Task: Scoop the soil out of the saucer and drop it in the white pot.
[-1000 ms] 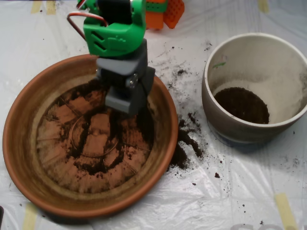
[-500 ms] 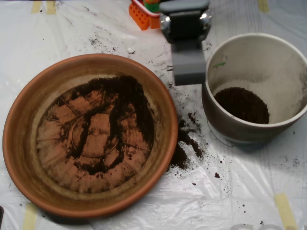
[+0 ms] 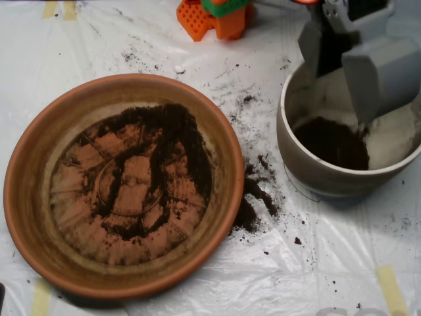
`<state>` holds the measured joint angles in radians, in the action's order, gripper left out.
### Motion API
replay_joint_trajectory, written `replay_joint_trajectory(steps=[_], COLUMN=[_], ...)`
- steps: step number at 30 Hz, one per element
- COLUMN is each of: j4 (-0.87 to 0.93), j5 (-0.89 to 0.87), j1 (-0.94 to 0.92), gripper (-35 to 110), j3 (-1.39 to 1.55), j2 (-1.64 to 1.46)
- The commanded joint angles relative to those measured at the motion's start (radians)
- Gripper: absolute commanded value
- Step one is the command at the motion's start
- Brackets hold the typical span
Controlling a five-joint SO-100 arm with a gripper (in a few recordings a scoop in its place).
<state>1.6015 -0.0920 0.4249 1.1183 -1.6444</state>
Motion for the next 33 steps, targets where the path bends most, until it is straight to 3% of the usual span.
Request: replay_joint_trajectory(steps=[1, 10, 15, 19, 26, 33], j4=[0.011, 0.021, 0.023, -0.067, -0.334, -0.482], j5=[0.002, -0.012, -0.011, 0.040, 0.249, 0.634], j1=[0.017, -0.057, -0.295, -0.503, -0.718, -0.721], gripper=[32, 31, 33, 35, 34, 33], j3=[-0.066, -0.064, -0.057, 0.120, 0.568, 0.911], j2=[-0.034, -0.094, -0.140, -0.183, -0.233, -0.242])
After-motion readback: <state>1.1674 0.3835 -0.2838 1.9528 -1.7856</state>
